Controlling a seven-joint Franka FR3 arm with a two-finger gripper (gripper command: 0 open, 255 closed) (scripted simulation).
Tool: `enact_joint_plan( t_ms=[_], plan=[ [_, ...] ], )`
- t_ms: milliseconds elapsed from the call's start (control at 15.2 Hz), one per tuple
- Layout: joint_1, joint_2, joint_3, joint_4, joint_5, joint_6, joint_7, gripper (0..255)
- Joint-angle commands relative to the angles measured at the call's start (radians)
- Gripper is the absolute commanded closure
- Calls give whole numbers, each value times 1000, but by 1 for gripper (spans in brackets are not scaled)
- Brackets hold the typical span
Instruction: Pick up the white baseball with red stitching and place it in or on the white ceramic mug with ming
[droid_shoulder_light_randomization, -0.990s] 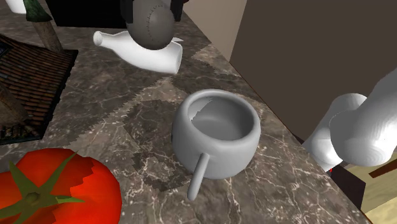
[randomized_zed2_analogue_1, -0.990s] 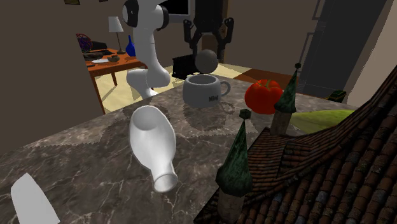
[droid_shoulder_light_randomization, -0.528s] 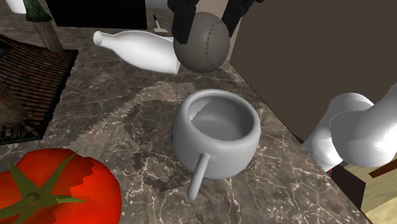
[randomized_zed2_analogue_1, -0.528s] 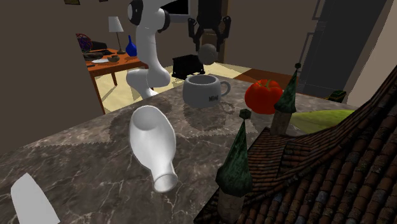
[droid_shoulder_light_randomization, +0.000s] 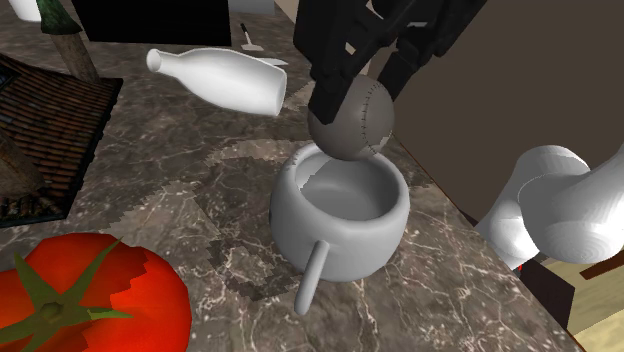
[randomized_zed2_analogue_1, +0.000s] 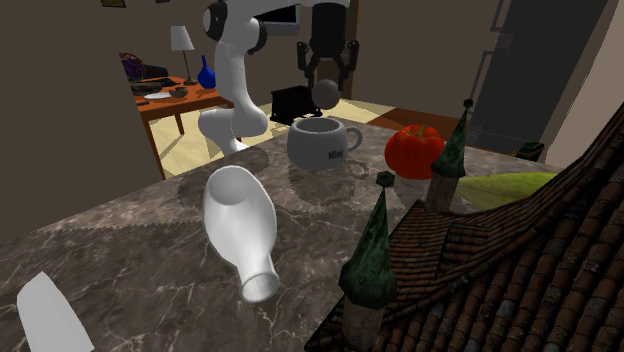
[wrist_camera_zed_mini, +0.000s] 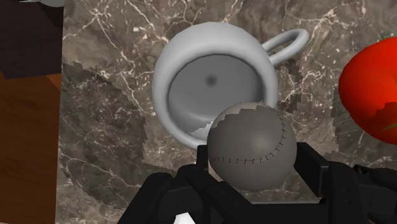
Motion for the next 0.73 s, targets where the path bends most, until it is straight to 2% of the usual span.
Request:
enact_joint_plan(
  t_ms=[0,528,660],
  plan=[
    [5,-12,0,-40,6,29,0,255],
    [19,-45,5,-174,24,132,1,255],
    [19,-45,5,-174,24,132,1,255]
  ],
)
